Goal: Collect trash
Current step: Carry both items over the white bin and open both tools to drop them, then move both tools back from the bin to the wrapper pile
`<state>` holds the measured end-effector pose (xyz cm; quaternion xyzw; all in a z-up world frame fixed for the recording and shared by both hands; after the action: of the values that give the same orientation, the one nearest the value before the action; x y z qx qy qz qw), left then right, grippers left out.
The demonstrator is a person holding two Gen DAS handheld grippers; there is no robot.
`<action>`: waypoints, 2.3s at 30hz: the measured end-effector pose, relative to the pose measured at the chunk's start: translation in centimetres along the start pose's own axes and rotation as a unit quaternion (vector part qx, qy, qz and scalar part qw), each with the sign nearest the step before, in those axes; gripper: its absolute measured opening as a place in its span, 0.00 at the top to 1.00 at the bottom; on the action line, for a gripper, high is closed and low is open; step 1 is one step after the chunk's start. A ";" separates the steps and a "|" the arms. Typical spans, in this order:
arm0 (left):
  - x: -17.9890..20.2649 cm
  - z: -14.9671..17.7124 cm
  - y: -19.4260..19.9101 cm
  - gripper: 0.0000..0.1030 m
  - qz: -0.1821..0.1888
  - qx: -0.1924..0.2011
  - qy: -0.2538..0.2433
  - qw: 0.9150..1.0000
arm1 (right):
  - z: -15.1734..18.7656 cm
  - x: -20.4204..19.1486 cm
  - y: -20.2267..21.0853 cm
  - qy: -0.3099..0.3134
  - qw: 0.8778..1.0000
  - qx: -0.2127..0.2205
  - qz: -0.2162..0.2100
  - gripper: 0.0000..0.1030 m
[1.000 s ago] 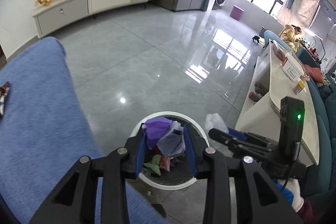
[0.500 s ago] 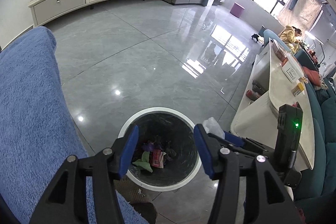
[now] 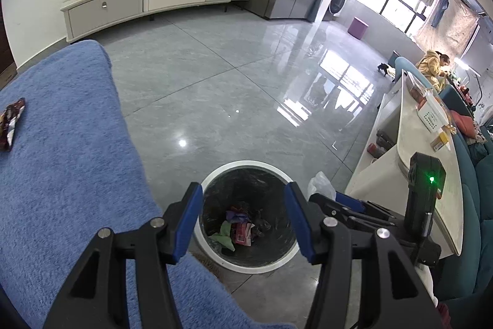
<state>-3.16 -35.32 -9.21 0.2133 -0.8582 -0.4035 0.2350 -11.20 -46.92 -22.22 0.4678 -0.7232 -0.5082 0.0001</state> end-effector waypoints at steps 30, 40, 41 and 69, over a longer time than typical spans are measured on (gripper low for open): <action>-8.8 2.8 11.5 0.27 -0.139 0.108 0.061 0.982 | -0.5 -9.2 5.1 0.095 0.995 0.032 -0.019 0.35; -11.0 4.5 18.0 0.26 -0.194 0.166 0.054 0.965 | 0.7 -16.2 7.4 0.157 0.986 0.042 -0.047 0.35; -11.3 4.7 18.7 0.26 -0.199 0.172 0.054 0.963 | 0.9 -16.8 7.5 0.163 0.985 0.042 -0.049 0.35; -26.1 11.1 26.4 0.26 -0.265 0.227 0.189 0.918 | 4.6 -29.6 6.6 0.280 0.958 0.015 -0.059 0.35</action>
<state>6.62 1.16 -0.52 0.5529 -0.7784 -0.1970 0.2228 -1.23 -23.18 -5.49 0.6328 -0.6728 -0.3454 0.1659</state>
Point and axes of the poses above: each gripper's, at about its wrist camera, not at the fingertips, and y roughly against the way its jaws point, x to its right, z to its underside, the point moved 10 cm from there along -y, roughly the way its jaws point
